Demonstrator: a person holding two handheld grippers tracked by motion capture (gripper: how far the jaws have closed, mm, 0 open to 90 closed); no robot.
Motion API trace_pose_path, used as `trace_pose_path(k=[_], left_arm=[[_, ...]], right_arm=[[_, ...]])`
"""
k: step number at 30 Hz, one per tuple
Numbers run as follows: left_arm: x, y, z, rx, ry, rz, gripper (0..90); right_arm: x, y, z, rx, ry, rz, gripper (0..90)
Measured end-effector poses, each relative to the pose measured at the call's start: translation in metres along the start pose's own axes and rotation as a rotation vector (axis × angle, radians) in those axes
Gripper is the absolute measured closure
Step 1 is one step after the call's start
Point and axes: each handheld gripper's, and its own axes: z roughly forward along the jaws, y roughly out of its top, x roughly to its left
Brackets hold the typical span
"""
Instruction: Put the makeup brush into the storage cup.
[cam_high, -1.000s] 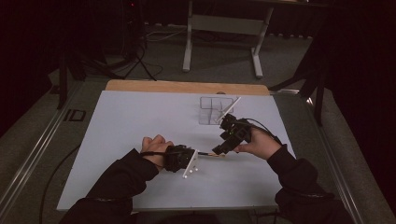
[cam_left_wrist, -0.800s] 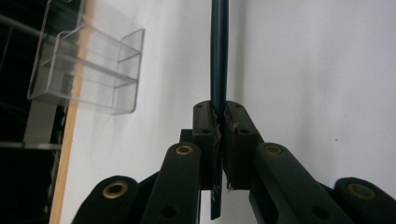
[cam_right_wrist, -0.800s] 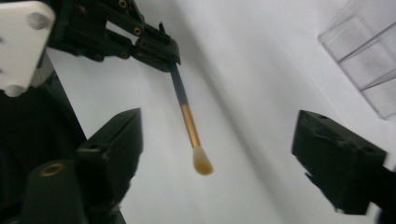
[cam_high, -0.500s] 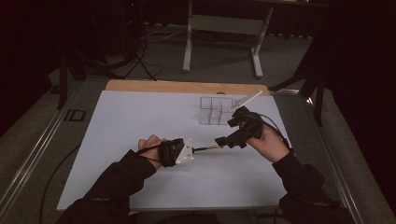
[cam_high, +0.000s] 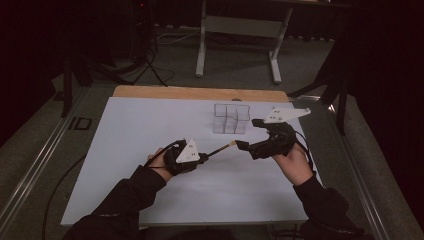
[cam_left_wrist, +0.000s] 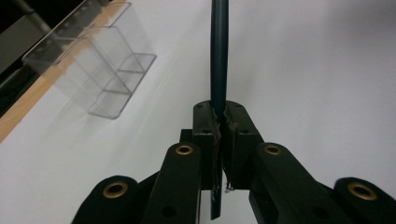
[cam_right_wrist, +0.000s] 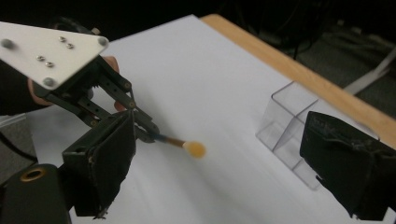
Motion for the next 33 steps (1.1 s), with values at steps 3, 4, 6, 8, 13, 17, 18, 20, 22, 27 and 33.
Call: trace_pose_path(k=[3,4,6,8,13,17,18,20,22,27,33], left_arm=[[0.001,-0.004,0.0,-0.022,-0.001,-0.034,84.8],[0.001,-0.005,0.0,-0.034,-0.002,-0.057,84.8],[0.001,-0.007,-0.001,-0.045,-0.002,-0.069,84.8],[0.001,-0.009,-0.001,-0.059,-0.002,-0.088,84.8],[0.001,-0.015,-0.001,-0.113,-0.013,-0.166,84.8],[0.001,-0.017,-0.001,-0.153,-0.027,-0.209,84.8],[0.002,-0.018,-0.001,-0.167,-0.023,-0.23,84.8],[0.002,-0.018,-0.001,-0.172,-0.023,-0.232,84.8],[0.001,-0.021,-0.001,-0.21,-0.01,-0.24,84.8],[0.002,-0.025,0.0,-0.269,-0.016,-0.297,84.8],[0.005,-0.028,0.0,-0.341,-0.036,-0.376,84.8]], right_arm=[[0.004,-0.004,-0.002,-0.02,-0.03,-0.023,10.4],[0.005,-0.005,-0.002,-0.031,-0.038,-0.026,10.4],[0.007,-0.008,-0.004,-0.053,-0.053,-0.019,10.4],[0.008,-0.01,-0.006,-0.075,-0.06,-0.011,10.4],[0.011,-0.018,-0.007,-0.124,-0.079,0.006,10.4],[0.015,-0.023,-0.008,-0.145,-0.114,-0.015,10.4],[0.016,-0.024,-0.008,-0.152,-0.104,-0.012,10.4],[0.016,-0.025,-0.008,-0.156,-0.098,-0.005,10.4],[0.018,-0.028,-0.007,-0.16,-0.094,-0.006,10.4],[0.021,-0.031,-0.001,-0.148,-0.104,-0.027,10.4],[0.026,-0.033,0.004,-0.175,-0.094,-0.027,10.5]])
